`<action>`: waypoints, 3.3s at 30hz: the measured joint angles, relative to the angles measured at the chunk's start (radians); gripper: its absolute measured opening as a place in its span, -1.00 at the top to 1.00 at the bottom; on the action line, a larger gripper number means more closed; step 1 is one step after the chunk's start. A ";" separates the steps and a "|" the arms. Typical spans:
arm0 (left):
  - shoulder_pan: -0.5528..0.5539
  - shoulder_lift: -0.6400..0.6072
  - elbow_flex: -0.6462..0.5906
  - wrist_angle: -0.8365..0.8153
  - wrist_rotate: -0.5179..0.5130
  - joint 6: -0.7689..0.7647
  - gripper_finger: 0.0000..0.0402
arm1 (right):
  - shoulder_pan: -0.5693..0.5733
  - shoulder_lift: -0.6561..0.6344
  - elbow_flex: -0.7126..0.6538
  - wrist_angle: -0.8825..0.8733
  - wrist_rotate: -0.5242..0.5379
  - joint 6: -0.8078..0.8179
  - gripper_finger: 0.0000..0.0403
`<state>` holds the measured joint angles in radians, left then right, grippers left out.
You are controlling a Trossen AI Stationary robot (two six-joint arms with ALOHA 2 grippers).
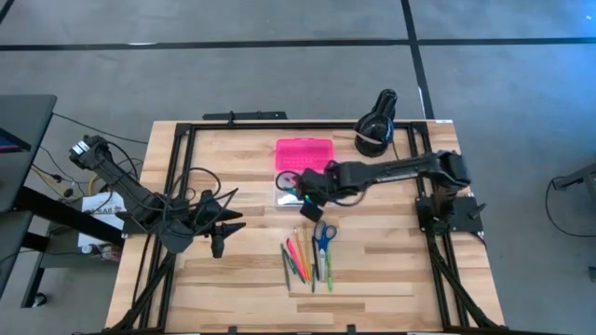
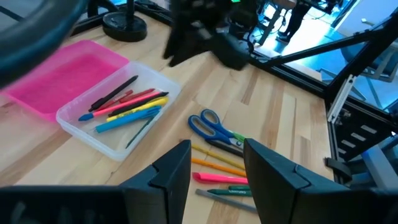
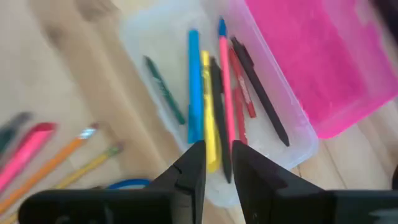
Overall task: Pick & place school supplies into a supply box
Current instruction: Put the gray pen into the pink supply box
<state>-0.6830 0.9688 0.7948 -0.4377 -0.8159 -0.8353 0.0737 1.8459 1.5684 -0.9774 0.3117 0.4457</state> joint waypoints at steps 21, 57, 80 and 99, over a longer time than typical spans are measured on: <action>0.002 0.334 0.000 0.174 0.110 -0.102 0.30 | 0.365 -0.332 -0.309 0.036 0.182 0.458 0.65; 0.147 0.816 0.002 0.744 0.350 0.344 0.30 | 0.692 -0.369 -0.433 0.096 0.372 0.869 0.65; 0.149 0.867 0.002 0.767 0.365 0.388 0.30 | 0.679 -0.368 -0.433 0.066 0.369 0.866 0.65; 0.133 0.953 0.005 0.816 0.401 0.359 0.30 | 0.676 -0.368 -0.433 0.070 0.367 0.872 0.65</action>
<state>-0.5499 1.9222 0.7994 0.3779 -0.4153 -0.4763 0.7502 1.4776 1.1351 -0.9070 0.6785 1.3174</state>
